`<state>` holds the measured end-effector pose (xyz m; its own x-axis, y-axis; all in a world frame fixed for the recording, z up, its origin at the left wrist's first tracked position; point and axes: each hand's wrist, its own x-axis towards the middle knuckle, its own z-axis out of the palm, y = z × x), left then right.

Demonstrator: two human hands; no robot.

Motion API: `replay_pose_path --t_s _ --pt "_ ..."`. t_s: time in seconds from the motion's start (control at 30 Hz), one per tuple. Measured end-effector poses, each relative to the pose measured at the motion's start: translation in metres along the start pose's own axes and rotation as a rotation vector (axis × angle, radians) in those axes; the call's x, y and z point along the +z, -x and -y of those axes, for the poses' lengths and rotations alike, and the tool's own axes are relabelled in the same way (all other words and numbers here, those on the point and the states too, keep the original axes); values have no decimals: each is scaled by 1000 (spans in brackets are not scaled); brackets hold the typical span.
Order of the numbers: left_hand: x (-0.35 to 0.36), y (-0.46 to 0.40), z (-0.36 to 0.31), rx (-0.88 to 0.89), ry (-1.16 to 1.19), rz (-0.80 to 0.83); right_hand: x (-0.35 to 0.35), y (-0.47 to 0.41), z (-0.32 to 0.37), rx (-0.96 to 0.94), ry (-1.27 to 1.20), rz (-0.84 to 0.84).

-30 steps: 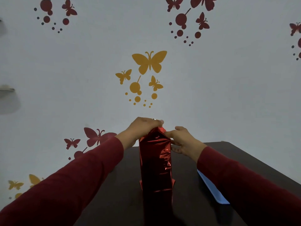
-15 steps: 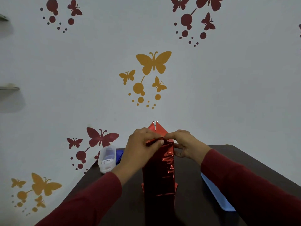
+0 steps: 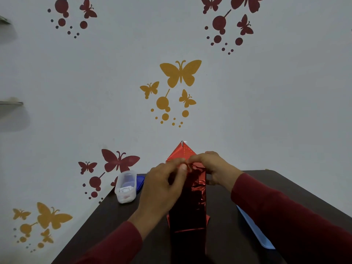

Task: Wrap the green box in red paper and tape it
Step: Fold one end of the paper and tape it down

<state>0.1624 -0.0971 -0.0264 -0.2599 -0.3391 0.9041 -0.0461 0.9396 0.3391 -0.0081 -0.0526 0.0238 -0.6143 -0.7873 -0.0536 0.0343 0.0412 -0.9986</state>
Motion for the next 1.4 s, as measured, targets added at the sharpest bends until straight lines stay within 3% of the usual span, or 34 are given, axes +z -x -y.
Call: replay_pose_path --t_s 0.1,0.17,0.27,0.33,0.47,0.6,0.83,1.13,1.3,1.4 --pt "-1 -28 6 -356 147 -121 3 1 2 -34 -32 30" --pt "0 -48 19 -516 157 52 5 5 3 -50 -28 28" --pt "3 -57 30 -760 365 415 7 13 3 -72 -40 23" --pt "5 -53 38 -832 376 470 6 20 2 -78 -28 23" --pt "4 -50 35 -821 487 449 1 25 -1 -101 -34 57" --pt "3 -58 31 -681 526 412 2 21 -7 -93 -14 39" --pt "7 -65 29 -490 312 547 2 17 -11 -147 -17 -3" --pt "0 -71 40 -553 277 653 1 12 -17 -220 -94 15" --pt "3 -71 42 -586 283 631 -11 11 -11 -412 -95 -206" --pt "5 -72 46 -580 276 636 -15 17 -4 -369 -76 -189"
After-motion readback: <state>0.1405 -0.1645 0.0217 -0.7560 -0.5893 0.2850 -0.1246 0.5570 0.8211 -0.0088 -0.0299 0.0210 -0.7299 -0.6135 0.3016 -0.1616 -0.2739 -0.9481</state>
